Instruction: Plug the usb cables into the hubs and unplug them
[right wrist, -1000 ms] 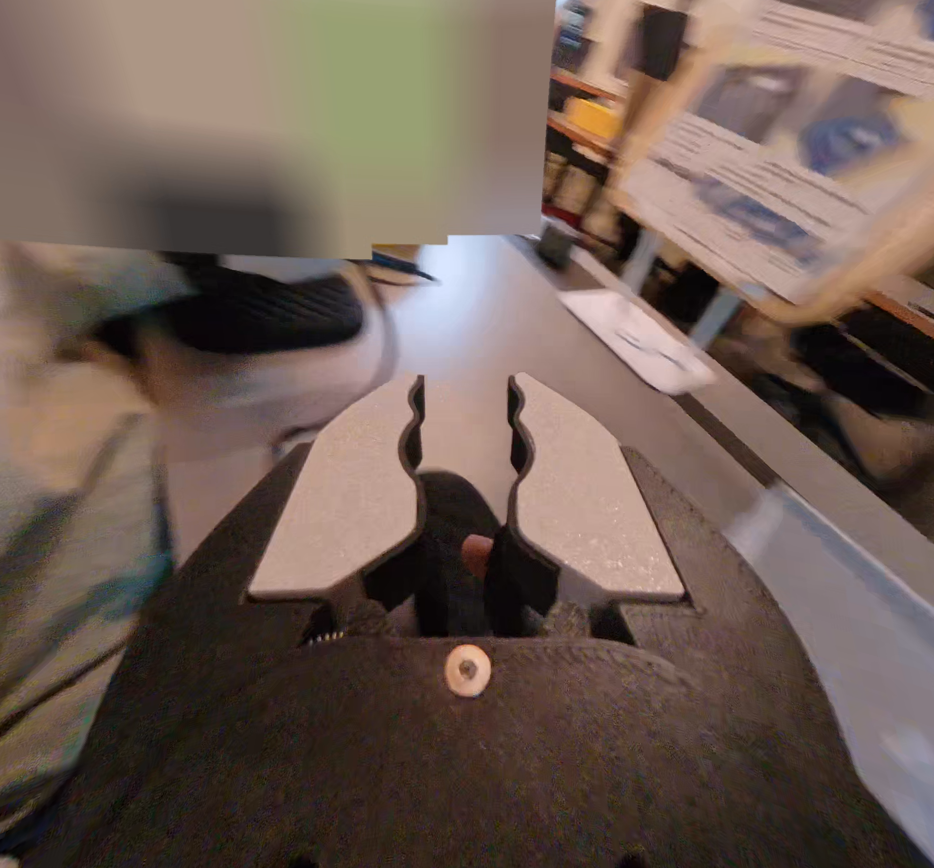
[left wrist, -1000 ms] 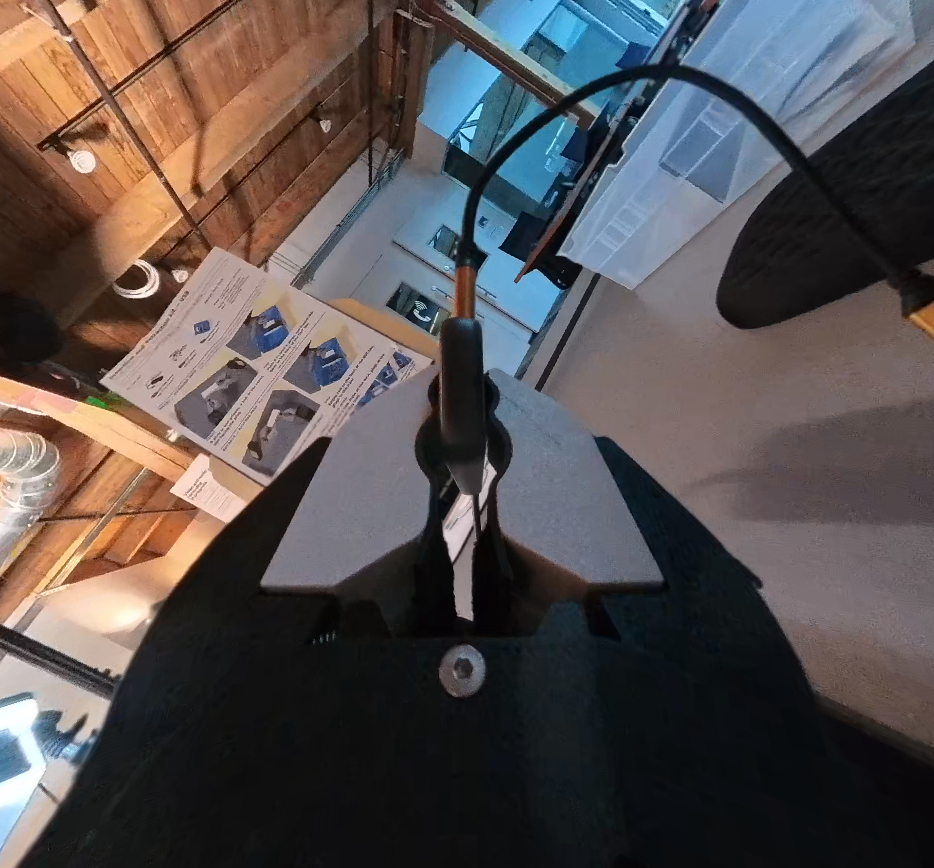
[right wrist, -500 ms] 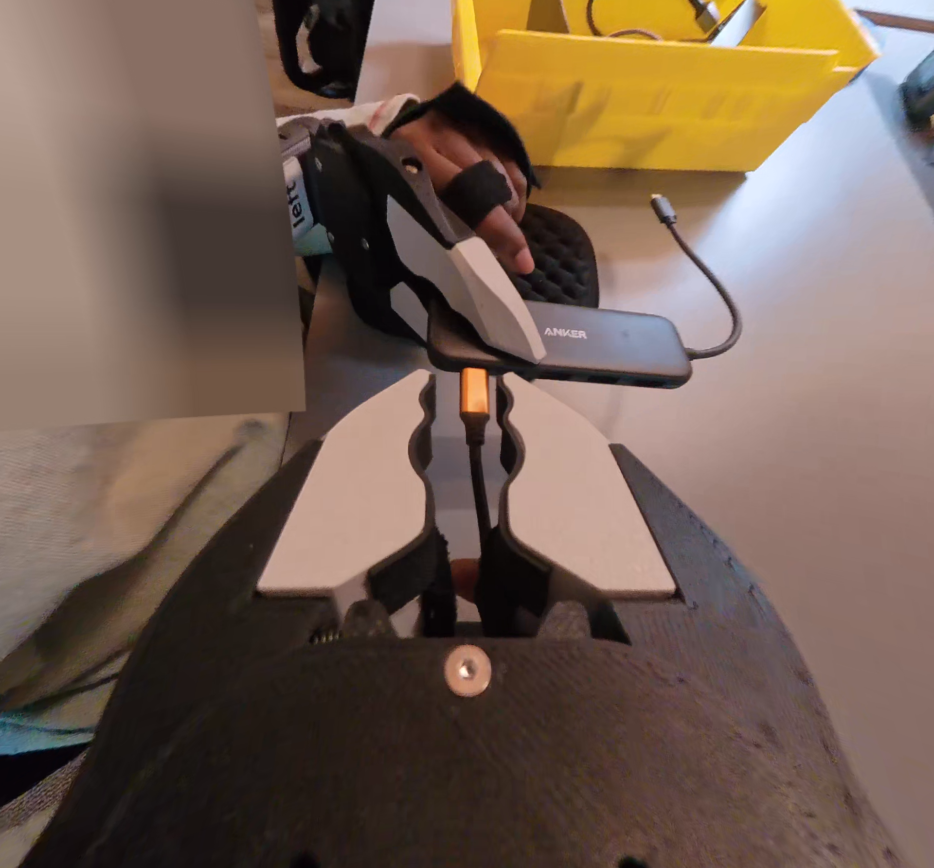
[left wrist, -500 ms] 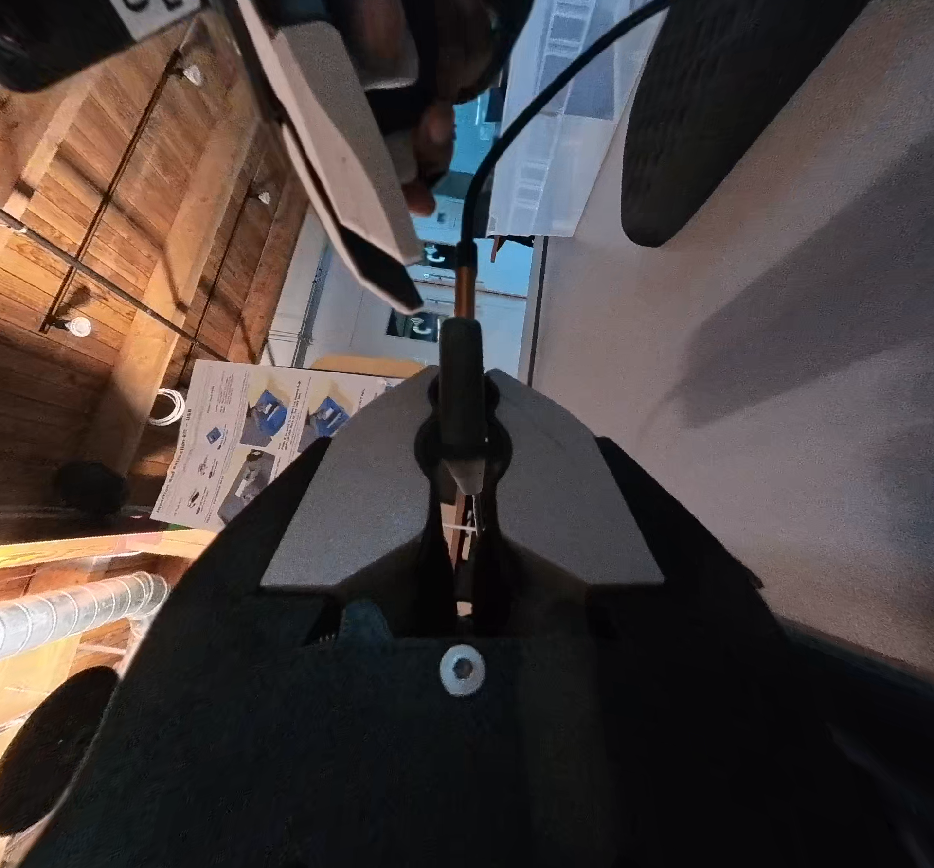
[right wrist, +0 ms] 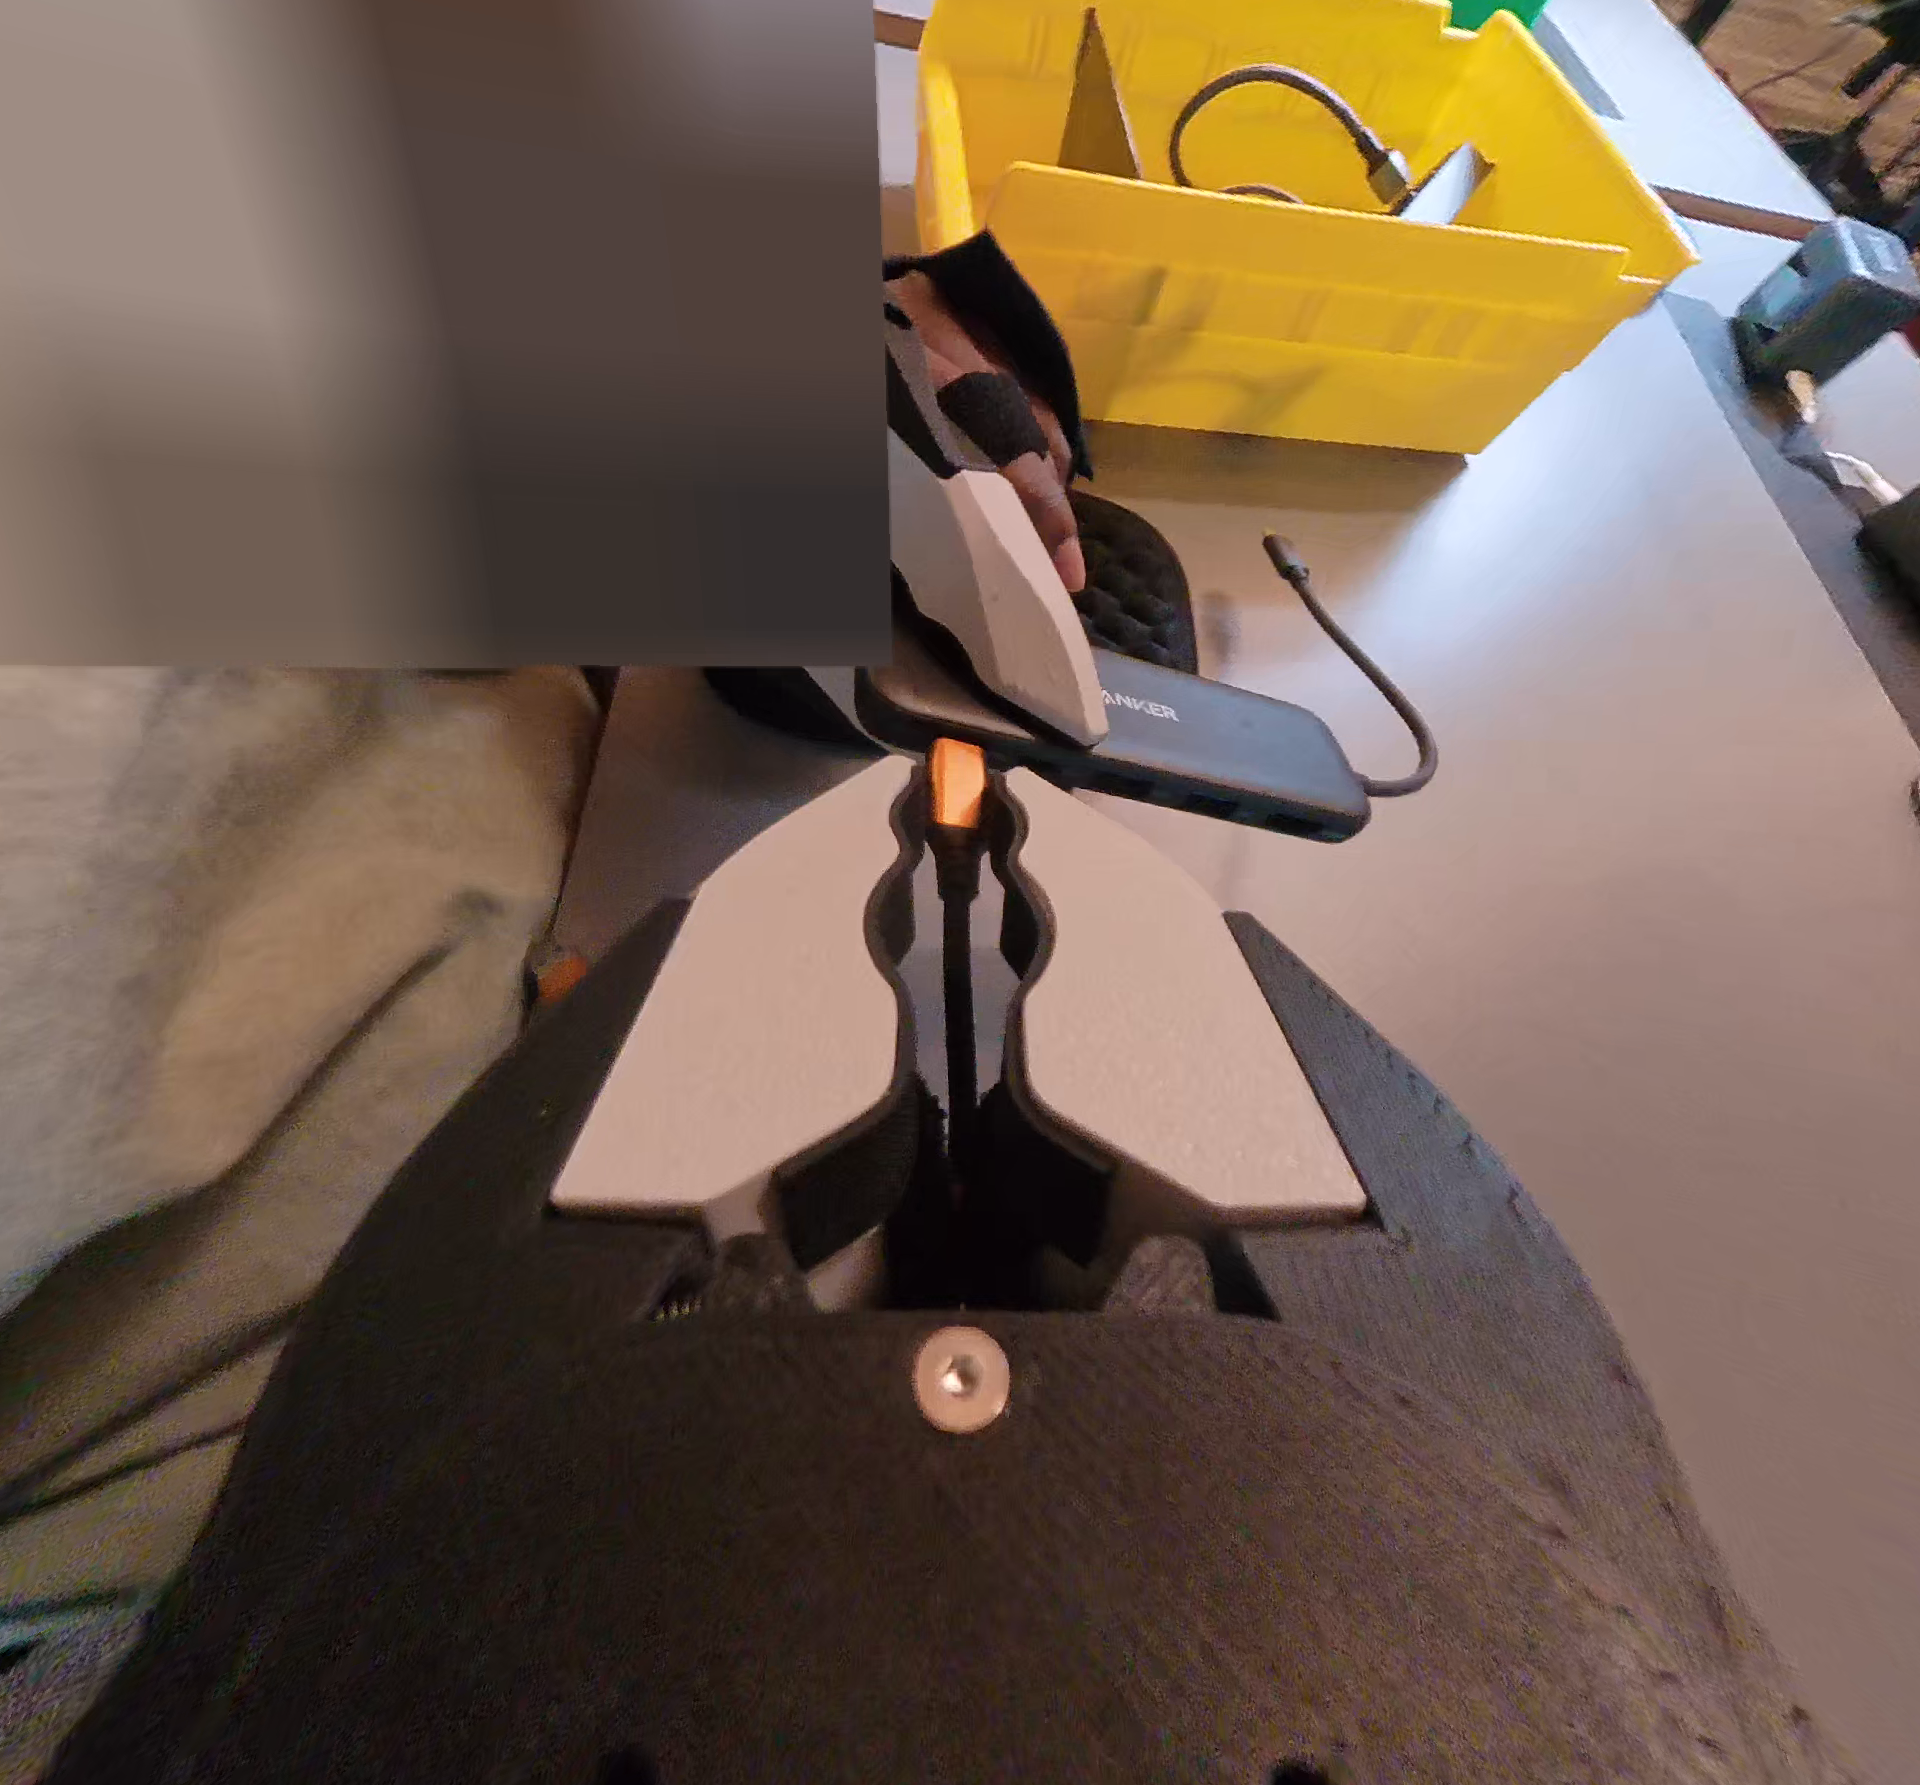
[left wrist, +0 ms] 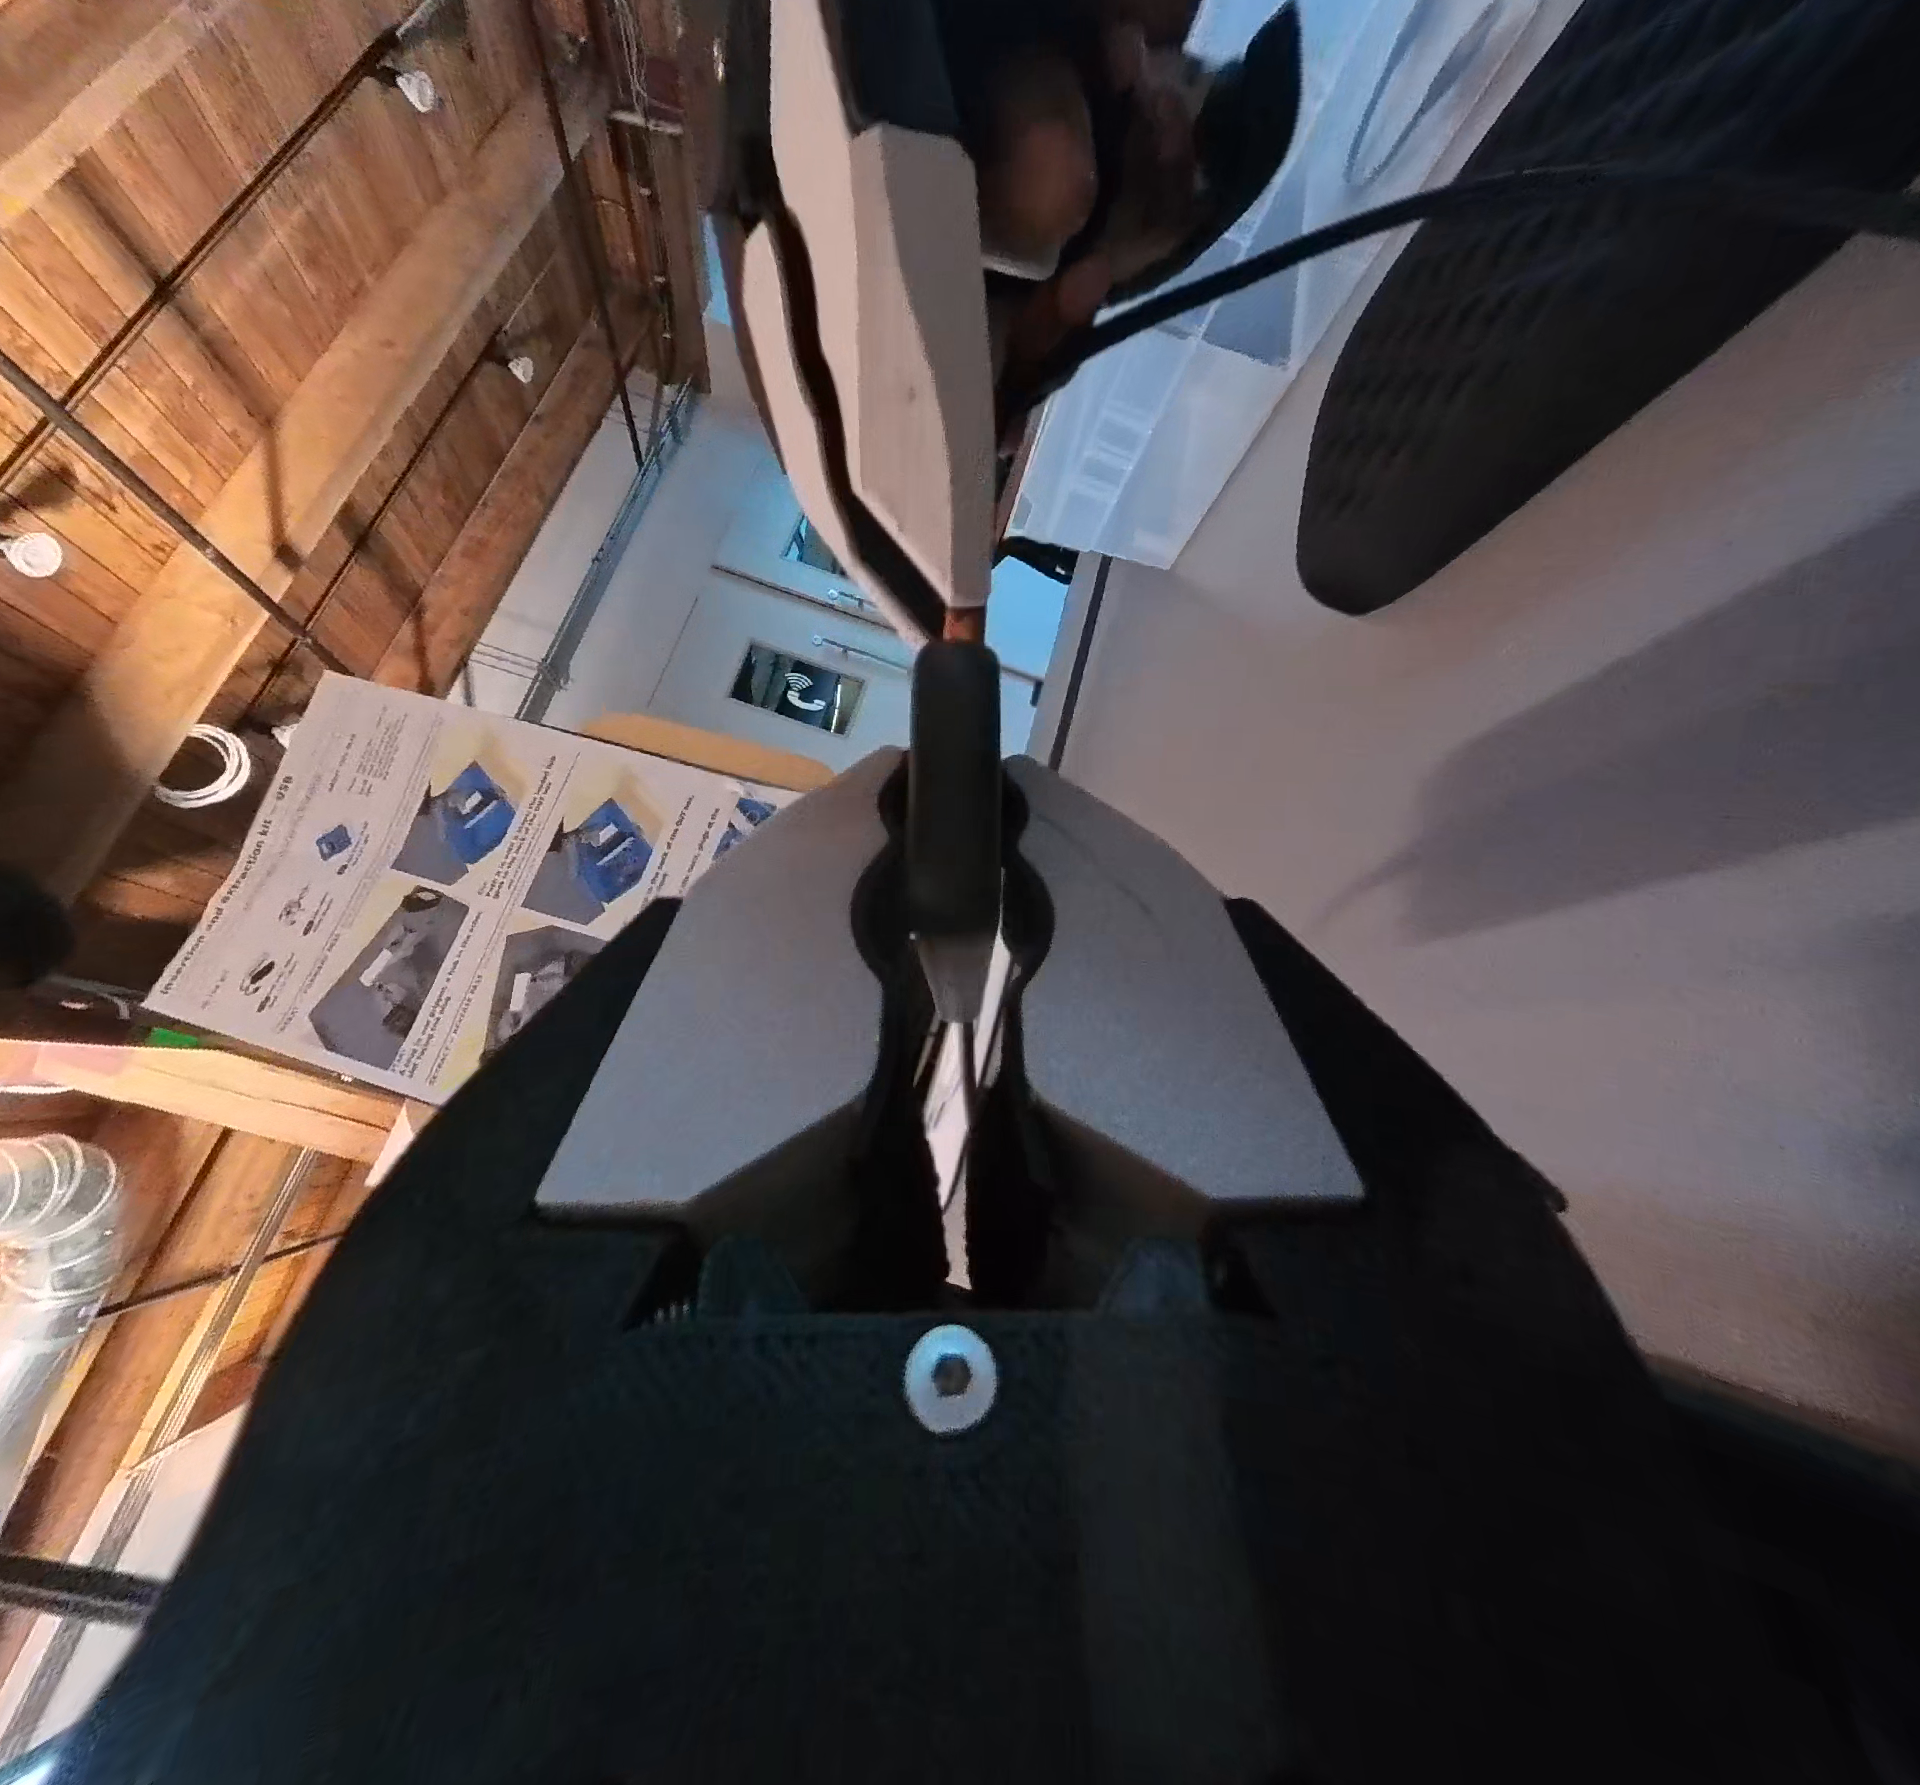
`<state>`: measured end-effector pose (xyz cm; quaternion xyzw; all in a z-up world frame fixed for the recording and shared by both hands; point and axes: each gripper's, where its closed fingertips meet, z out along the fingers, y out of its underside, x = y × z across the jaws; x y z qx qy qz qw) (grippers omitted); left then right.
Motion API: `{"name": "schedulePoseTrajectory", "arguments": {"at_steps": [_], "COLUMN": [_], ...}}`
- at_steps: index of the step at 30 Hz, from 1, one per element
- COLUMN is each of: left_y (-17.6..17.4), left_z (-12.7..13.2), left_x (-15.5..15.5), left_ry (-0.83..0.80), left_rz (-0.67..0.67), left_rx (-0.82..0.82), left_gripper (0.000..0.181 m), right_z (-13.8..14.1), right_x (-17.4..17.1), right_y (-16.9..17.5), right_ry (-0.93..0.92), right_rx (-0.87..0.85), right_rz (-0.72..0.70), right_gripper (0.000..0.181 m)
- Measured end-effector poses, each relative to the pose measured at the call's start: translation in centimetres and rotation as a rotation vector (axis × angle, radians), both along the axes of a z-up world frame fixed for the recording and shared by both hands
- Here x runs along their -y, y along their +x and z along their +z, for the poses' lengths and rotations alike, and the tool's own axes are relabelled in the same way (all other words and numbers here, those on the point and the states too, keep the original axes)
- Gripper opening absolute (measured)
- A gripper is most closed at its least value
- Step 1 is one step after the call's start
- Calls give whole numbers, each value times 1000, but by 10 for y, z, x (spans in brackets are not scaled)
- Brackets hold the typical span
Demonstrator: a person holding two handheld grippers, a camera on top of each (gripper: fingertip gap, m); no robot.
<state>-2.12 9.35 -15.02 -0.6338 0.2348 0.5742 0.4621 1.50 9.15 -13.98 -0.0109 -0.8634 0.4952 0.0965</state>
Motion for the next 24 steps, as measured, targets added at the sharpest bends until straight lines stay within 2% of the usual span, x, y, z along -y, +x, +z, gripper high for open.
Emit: {"name": "schedulePoseTrajectory", "arguments": {"at_steps": [3, 4, 6, 8, 9, 11, 13, 16, 19, 21, 22, 24], "left_y": [9, 10, -2, -14, -16, -17, -8, -3, -2, 0, 1, -2], "left_z": [3, 3, -1, 13, 19, 14, 3, -5, 0, 3, 3, 0], "left_x": [-4, -4, 8, 26, 31, 31, 19, 12, 13, 13, 12, 13], "left_ry": [18, 15, 13, 119, 164, 128, 40, -4, 40, 66, 69, 46], "left_rz": [-42, -46, 11, 25, 15, 17, -21, -45, -68, -85, -92, -67], "left_rx": [28, 32, 26, 114, 131, 111, 64, 75, 135, 154, 160, 155], "left_gripper": [12, 12, 12, 12, 12, 12, 12, 12, 12, 12, 12, 13], "right_z": [5, 7, 10, 33, 39, 36, 33, 26, 11, 1, -1, -6], "right_x": [-9, -13, -37, -45, -46, -43, -34, -17, 0, 7, 10, 10], "right_y": [-1, -6, -27, -14, -7, -6, -9, -14, -24, -32, -34, -38], "right_ry": [-25, -32, -38, -192, -215, -164, -123, -10, 165, 289, 338, 444], "right_rx": [48, 57, 51, 90, 92, 21, -84, -352, -716, -910, -991, -1063], "right_rz": [67, 57, -55, 13, 35, 20, 9, 35, 27, -6, -17, -42], "right_gripper": [11, 0, 0, 0, 0, 0, 23, 36, 33, 18, 8, 6]}}
